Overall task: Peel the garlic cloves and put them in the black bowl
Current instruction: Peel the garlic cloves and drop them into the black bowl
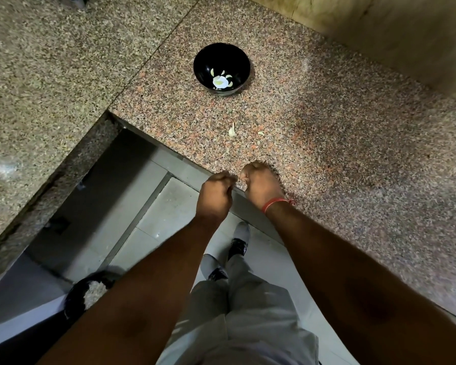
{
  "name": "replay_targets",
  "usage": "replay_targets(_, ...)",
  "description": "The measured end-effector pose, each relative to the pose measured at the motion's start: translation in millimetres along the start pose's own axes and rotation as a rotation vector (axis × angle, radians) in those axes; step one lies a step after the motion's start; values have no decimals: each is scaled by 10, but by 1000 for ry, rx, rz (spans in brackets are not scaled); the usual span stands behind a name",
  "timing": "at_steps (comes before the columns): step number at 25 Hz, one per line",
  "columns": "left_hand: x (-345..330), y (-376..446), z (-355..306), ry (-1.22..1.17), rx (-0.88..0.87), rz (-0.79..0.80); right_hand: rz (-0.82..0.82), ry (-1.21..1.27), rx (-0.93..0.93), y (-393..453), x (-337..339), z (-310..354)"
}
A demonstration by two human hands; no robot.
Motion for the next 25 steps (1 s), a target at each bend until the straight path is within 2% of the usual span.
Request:
replay_targets(3, 9, 24, -75, 122, -61, 93, -24, 39, -47, -32, -44, 6)
replay_targets(5, 11, -9, -68, 151, -20, 124, -54, 122, -108, -127, -99, 2)
replay_targets(8, 65, -264, 187, 34, 255, 46, -80, 294, -166, -290, -185, 79)
replay_targets(11, 152, -649, 444, -323, 633, -172, -16, 459, -186, -306, -379, 289)
replay_targets(13, 271, -887, 532, -636, 883, -336, 71, 537, -182, -296, -616, 583)
replay_targets(16, 477, -1229, 718, -904, 1014, -544, 284, 844, -300, -342, -1009, 1051)
replay_targets(19, 719, -1658, 1015, -999, 1092, -736, 541, 1035, -346, -462, -1415, 1521)
replay_targets(25, 1104, -2776, 1561, -1088, 1185, -1142, 946, 966, -295, -788, -2255, 2477)
Point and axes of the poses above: each hand's wrist, its own y-axis towards the middle knuckle, its own x-axis out of the back of the hand, z = x × y, the point moved 4 cm from there along y, towards the middle knuckle, and after that the axes turned 5 degrees about -x, right-handed, at the moved point
